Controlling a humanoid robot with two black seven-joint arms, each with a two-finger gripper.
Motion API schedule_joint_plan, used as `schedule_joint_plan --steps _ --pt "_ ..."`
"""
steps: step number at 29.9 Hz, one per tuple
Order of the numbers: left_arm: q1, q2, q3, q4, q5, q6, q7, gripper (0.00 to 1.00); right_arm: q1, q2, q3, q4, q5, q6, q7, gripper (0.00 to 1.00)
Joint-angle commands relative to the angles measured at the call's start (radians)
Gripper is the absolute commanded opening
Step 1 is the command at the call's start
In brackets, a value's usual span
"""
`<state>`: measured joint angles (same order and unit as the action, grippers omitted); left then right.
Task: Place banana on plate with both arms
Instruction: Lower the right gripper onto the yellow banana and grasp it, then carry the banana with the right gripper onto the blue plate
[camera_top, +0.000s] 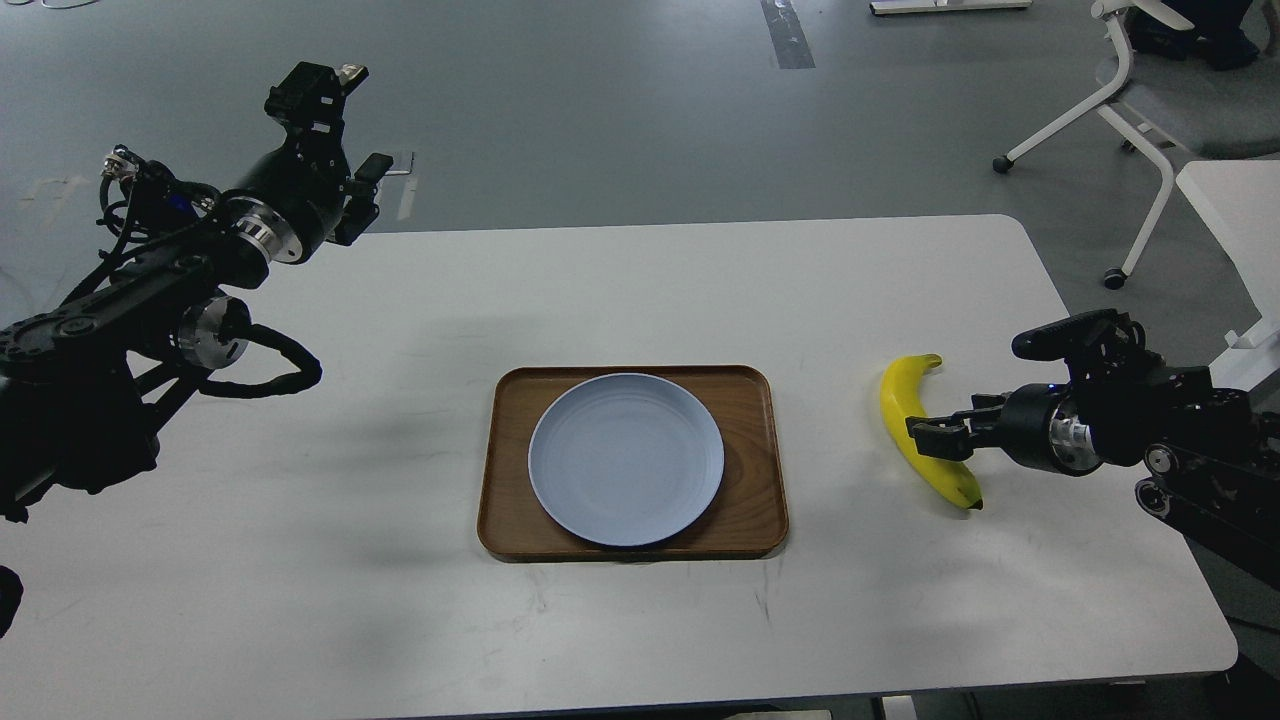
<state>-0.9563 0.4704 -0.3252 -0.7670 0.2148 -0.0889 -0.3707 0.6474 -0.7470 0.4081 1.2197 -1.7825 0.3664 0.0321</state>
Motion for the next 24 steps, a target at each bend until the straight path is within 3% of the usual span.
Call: schedule_joint_plan --steps 1,8,11,18,20,22,23,24 --pt "0.005 0.002 0.001 0.000 0.001 0.000 -0.004 0.98 -0.009 0.023 0.000 0.000 0.000 0.000 0.000 0.41" --pt "0.017 0.025 0.003 0.000 0.005 0.000 -0.004 0.98 -0.009 0.054 0.000 0.001 0.000 -0.003 0.000 0.38" --pt "0.019 0.025 0.005 0.000 0.008 0.000 -0.004 0.98 -0.009 0.055 0.000 0.001 -0.008 -0.003 0.000 0.27" --pt "0.021 0.027 0.009 0.002 0.014 0.001 -0.004 0.98 0.021 0.103 0.006 0.017 -0.009 -0.038 0.009 0.21" --pt "0.021 0.027 0.011 0.002 0.015 0.001 -0.004 0.98 0.052 0.117 0.003 0.058 -0.009 -0.067 0.023 0.20" --pt "0.021 0.027 0.011 0.002 0.015 0.001 -0.004 0.98 0.105 0.135 0.000 0.107 -0.008 -0.076 0.084 0.20" --pt "0.021 0.027 0.011 0.002 0.015 0.001 -0.004 0.98 0.106 0.135 0.000 0.107 -0.008 -0.076 0.085 0.20" --pt "0.021 0.027 0.012 0.002 0.015 0.001 -0.004 0.98 0.136 0.174 -0.008 0.132 -0.008 -0.075 0.116 0.20"
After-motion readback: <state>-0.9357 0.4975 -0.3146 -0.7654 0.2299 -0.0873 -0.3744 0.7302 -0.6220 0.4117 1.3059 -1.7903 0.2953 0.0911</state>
